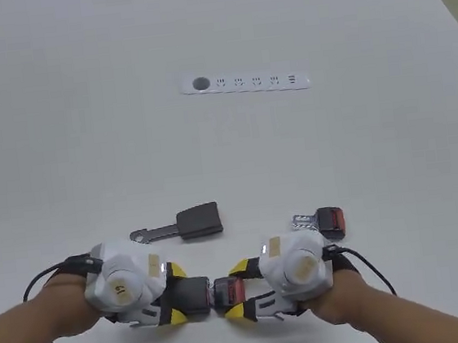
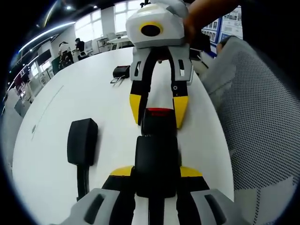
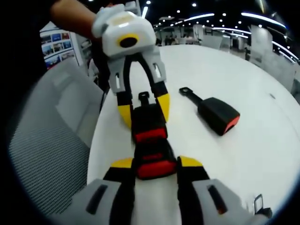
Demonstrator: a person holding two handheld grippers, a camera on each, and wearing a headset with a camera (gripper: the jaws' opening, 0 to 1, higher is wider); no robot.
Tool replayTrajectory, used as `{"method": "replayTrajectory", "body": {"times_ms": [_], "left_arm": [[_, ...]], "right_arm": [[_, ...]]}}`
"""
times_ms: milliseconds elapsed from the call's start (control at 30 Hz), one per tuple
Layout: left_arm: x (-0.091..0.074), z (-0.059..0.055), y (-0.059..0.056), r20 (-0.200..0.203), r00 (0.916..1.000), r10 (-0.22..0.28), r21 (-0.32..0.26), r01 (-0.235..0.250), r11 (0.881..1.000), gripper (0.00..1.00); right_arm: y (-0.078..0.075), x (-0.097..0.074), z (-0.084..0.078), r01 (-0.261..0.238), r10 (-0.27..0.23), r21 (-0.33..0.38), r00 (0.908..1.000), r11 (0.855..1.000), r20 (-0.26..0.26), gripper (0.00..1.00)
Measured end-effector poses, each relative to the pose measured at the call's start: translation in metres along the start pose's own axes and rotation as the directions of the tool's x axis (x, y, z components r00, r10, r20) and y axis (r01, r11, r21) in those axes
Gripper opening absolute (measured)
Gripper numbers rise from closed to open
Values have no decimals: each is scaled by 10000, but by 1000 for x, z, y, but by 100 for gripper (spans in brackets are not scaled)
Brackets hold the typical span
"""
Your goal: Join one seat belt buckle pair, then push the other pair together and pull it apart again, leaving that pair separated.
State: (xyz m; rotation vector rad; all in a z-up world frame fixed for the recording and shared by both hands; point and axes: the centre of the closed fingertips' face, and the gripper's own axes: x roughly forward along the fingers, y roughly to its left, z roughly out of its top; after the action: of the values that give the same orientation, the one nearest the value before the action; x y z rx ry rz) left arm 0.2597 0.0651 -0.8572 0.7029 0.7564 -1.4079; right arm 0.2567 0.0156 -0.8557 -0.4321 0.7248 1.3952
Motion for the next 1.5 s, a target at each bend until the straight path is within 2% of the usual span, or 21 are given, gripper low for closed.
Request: {"method": "replayTrajectory", "body": {"times_ms": [100, 467, 833, 1367, 1500], "left_arm": [[0, 0, 0, -15, 10000, -2, 14, 2, 10000, 34], [-2, 0, -2, 49, 10000, -49, 4, 49, 10000, 34], [-3, -3, -2, 528, 9985, 150, -330, -133, 9994, 34], [-5, -4, -2, 959, 9954, -44, -369, 80, 9993, 34], [-5, -4, -3, 1160, 9932, -13, -463, 67, 9989, 34]], "right_arm": [[-1, 0, 0, 39, -40, -26, 9999, 10000, -139, 34], [0, -2, -1, -94, 92, -313, 9999, 9995, -42, 34], [0, -3, -1, -11, 5, -995, 10000, 9950, -57, 34], [0, -4, -1, 254, -226, -907, 9993, 9956, 310, 33], [1, -4, -1, 409, -374, -1150, 9988, 9925, 320, 33]]}}
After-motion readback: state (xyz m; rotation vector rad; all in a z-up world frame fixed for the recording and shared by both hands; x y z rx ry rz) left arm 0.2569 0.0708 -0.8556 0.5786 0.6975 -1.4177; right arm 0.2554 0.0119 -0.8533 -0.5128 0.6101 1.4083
